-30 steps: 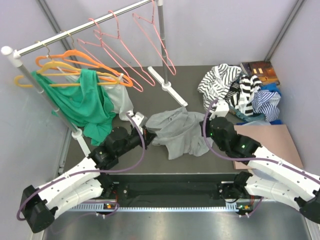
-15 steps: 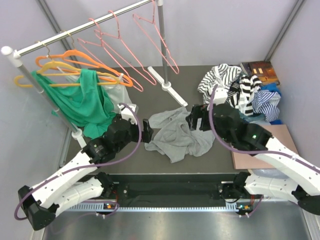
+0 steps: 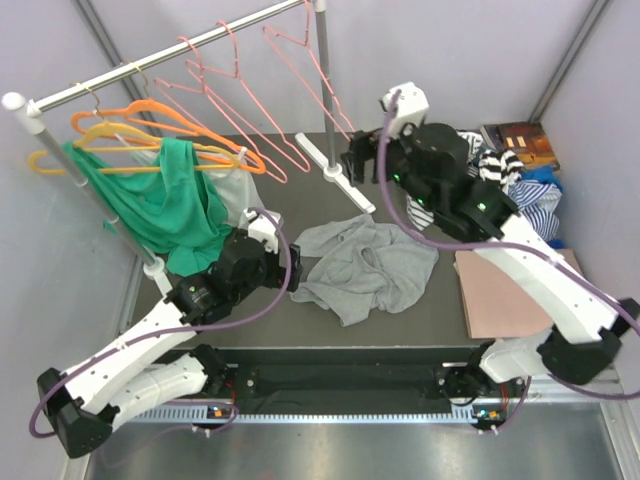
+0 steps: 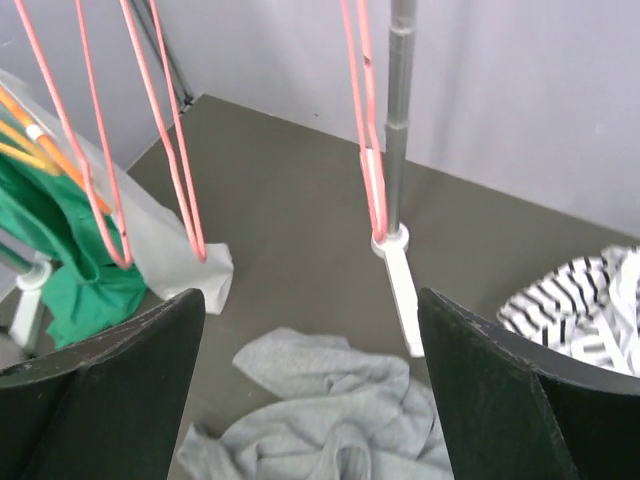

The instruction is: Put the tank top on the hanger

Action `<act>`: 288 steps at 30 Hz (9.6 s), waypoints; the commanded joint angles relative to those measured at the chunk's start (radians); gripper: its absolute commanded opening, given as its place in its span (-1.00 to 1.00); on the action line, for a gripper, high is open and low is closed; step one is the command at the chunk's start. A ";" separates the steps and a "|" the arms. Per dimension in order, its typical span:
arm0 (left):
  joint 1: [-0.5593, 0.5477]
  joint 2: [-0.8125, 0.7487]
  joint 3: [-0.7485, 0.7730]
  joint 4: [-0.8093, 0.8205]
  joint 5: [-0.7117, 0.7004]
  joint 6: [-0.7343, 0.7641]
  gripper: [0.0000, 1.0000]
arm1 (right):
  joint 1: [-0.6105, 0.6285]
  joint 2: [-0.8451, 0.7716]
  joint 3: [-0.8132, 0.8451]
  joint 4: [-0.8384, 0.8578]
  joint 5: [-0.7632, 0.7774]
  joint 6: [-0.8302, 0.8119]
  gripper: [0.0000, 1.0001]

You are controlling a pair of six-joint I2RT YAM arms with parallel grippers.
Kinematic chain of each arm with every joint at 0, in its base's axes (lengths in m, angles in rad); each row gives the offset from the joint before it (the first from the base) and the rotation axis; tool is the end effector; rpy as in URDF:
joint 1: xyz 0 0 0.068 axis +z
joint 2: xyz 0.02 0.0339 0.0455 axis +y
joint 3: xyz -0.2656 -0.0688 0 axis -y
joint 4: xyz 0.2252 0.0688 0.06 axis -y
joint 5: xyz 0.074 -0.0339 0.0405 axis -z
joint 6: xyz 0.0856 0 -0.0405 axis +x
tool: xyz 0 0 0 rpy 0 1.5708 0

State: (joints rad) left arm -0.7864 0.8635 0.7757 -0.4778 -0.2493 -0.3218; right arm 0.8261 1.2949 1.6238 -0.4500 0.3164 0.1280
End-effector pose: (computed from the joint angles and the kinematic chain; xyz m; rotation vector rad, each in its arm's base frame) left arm 0.1630 -0.1334 0.2713 0.3487 2.1132 -0.3903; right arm 0.2199 0.1993 0.4798 -0.3534 1.6688 0.4475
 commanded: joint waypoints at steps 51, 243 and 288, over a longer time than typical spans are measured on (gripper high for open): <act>0.001 -0.027 -0.030 -0.010 -0.085 -0.005 0.98 | -0.136 0.334 0.358 0.191 -0.186 -0.211 -1.00; 0.541 0.296 -0.070 0.636 0.633 -0.214 -1.00 | -0.059 -0.821 -0.835 -0.205 -0.533 0.211 -1.00; 0.544 0.086 0.036 0.317 0.677 -0.008 0.82 | -0.059 -0.801 -0.993 0.111 -0.622 0.255 -1.00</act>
State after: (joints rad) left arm -0.2447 0.9897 0.7525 -0.1303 0.4969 -0.3595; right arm 0.7574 0.5140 0.6411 -0.4454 -0.2787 0.3767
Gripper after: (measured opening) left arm 0.903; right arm 0.020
